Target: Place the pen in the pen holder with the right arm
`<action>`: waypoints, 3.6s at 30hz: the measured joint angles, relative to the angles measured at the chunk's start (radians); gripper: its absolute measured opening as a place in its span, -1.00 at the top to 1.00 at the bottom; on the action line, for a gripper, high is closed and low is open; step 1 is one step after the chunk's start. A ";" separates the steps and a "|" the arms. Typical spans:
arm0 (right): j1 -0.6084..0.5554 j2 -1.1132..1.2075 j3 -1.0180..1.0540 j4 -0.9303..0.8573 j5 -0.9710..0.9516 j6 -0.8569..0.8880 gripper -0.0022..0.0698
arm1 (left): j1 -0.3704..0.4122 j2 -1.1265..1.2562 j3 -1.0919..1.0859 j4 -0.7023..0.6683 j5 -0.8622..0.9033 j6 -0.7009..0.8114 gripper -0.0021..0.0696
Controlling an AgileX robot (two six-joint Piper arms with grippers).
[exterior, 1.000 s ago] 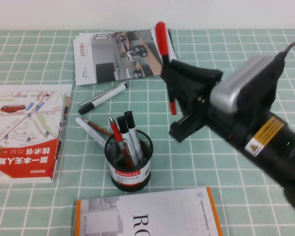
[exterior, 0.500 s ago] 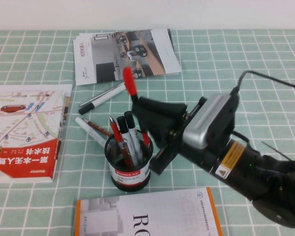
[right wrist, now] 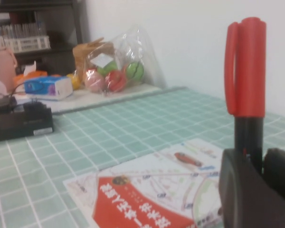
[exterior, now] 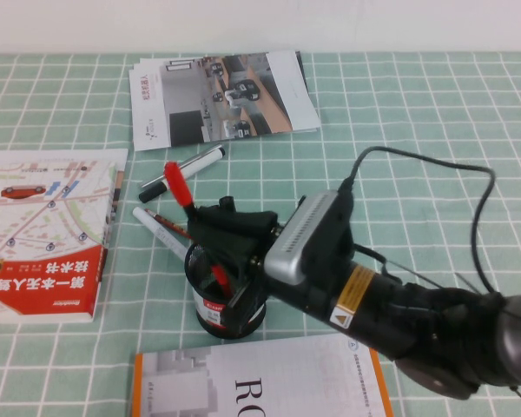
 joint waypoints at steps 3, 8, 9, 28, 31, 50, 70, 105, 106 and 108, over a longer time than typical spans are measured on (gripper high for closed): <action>0.000 0.034 -0.016 -0.001 0.000 0.000 0.79 | 0.000 0.000 0.000 0.000 0.000 0.000 0.95; 0.000 0.067 -0.027 0.001 0.002 0.000 0.79 | 0.000 0.000 0.000 0.000 0.000 0.000 0.95; 0.000 0.069 -0.027 0.004 0.002 0.000 0.79 | 0.000 0.000 0.000 0.000 0.000 0.000 0.95; 0.000 0.084 -0.027 0.055 0.103 0.000 0.54 | 0.000 0.000 0.000 0.000 0.000 0.000 0.95; 0.000 0.084 -0.027 0.055 0.103 0.000 0.21 | 0.000 0.000 0.000 0.000 0.000 0.000 0.95; 0.000 -0.512 -0.013 -0.312 0.974 0.472 0.96 | 0.000 0.000 0.000 0.000 0.000 0.000 0.95; 0.002 -1.169 0.442 -0.394 1.252 0.575 0.99 | 0.000 0.000 0.000 0.000 0.000 0.000 0.95; -0.577 -1.818 0.759 -0.401 1.177 0.557 0.99 | 0.000 0.000 0.000 0.000 0.000 0.000 0.95; -0.577 -1.818 0.760 -0.338 1.187 0.520 0.99 | 0.000 0.000 0.000 0.000 0.000 0.000 0.95; -0.577 -1.818 0.760 -0.135 1.235 0.330 0.99 | 0.000 0.000 0.000 0.000 0.000 0.000 0.95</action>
